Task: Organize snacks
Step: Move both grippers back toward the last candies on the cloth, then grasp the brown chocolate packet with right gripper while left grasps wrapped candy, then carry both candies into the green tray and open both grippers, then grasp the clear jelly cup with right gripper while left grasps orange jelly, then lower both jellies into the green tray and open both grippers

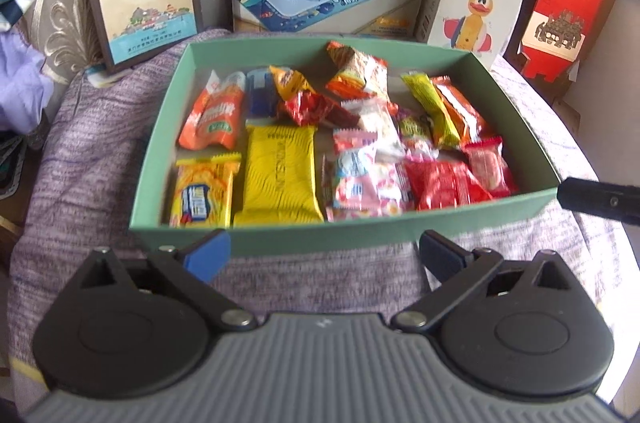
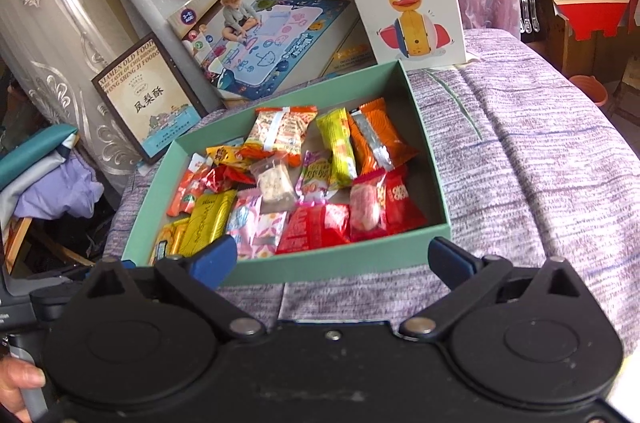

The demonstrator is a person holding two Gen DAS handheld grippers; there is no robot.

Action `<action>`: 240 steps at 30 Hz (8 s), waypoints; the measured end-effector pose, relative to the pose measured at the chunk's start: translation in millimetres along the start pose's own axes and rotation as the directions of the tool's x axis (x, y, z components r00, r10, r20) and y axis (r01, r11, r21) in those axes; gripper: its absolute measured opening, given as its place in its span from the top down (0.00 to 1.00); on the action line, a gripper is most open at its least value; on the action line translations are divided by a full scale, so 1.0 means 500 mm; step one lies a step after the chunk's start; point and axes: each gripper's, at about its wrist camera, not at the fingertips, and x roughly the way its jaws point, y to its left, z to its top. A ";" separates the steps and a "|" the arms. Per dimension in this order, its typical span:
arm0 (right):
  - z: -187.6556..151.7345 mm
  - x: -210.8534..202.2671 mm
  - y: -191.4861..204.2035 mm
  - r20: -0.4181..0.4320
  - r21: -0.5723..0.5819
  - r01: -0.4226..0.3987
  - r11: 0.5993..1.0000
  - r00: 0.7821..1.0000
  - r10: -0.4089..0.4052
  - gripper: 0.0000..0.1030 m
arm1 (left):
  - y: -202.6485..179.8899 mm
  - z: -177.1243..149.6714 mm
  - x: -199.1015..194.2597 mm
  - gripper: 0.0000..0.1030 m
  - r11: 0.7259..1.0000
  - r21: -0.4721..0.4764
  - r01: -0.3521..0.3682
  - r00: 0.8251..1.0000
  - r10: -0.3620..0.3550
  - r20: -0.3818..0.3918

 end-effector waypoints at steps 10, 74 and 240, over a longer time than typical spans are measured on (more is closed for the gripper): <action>-0.097 -0.022 0.021 -0.082 -0.042 -0.008 0.999 0.997 0.004 0.00 | 0.014 -0.119 -0.017 0.00 1.000 -0.012 0.009 0.997 -0.010 -0.074; -0.261 -0.003 -0.001 -0.113 -0.282 0.140 0.949 0.978 -0.178 0.64 | -0.074 -0.141 0.045 0.71 0.968 0.230 0.099 0.991 -0.074 -0.113; 0.173 0.269 0.246 -0.065 -0.159 -0.124 0.980 0.991 0.115 0.66 | 0.191 0.162 0.080 0.66 0.993 -0.107 -0.045 0.998 0.050 0.039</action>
